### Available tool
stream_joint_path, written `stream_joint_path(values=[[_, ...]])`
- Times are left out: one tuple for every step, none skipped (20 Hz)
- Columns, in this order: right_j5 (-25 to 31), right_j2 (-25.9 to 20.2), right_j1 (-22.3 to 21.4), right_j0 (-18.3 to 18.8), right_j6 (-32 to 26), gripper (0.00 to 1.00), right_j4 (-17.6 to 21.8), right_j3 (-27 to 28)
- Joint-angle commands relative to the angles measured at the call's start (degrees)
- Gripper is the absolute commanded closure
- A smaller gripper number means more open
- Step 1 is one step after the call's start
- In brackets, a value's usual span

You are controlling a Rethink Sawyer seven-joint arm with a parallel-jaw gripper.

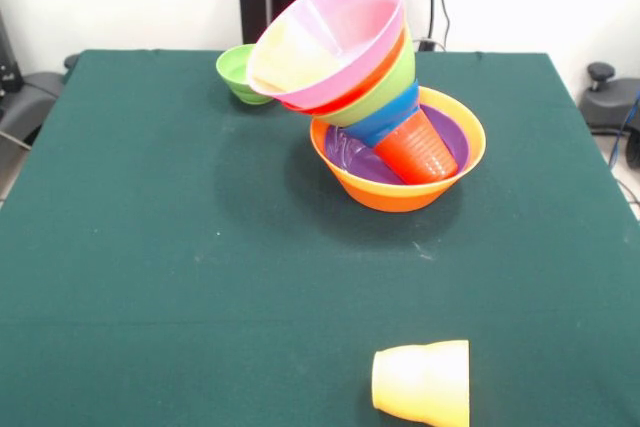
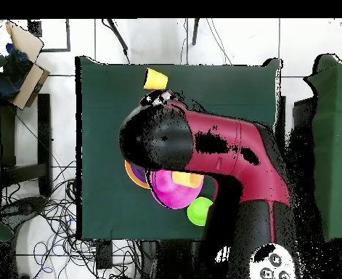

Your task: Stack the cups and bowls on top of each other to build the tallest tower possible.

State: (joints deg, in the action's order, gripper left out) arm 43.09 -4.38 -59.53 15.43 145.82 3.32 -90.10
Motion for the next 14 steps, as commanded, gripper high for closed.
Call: stream_joint_path(values=[[21.0, -3.9, 2.9, 2.5, -9.9, 0.0, 2.4, 5.5], [20.5, -4.4, 4.0, 3.1, -10.6, 0.0, 2.5, 6.1], [20.1, -4.8, 5.3, 3.4, -10.5, 0.0, 2.6, 7.2], [20.5, -6.0, 8.4, 3.6, -10.5, 0.0, 2.8, 10.8], [20.6, -6.9, 11.1, 3.5, -10.3, 0.0, 3.0, 14.0], [20.7, -7.7, 13.8, 3.3, -10.1, 0.0, 3.2, 17.2], [20.7, -8.2, 15.6, 3.2, -10.0, 0.0, 3.4, 19.4], [20.5, -8.8, 18.5, 2.8, -9.5, 0.0, 3.7, 22.7], [20.5, -8.8, 19.8, 2.5, -9.1, 0.0, 3.9, 24.2], [19.6, -8.4, 21.3, 1.8, -8.0, 0.0, 4.6, 25.7], [18.8, -8.1, 22.0, 1.4, -7.5, 0.0, 4.7, 26.1], [17.5, -7.6, 22.7, 0.9, -7.0, 0.0, 5.2, 26.1], [16.2, -7.1, 23.3, 0.4, -6.4, 0.0, 5.6, 26.0], [14.2, -6.7, 23.9, 0.2, -6.4, 0.0, 6.0, 25.5]])
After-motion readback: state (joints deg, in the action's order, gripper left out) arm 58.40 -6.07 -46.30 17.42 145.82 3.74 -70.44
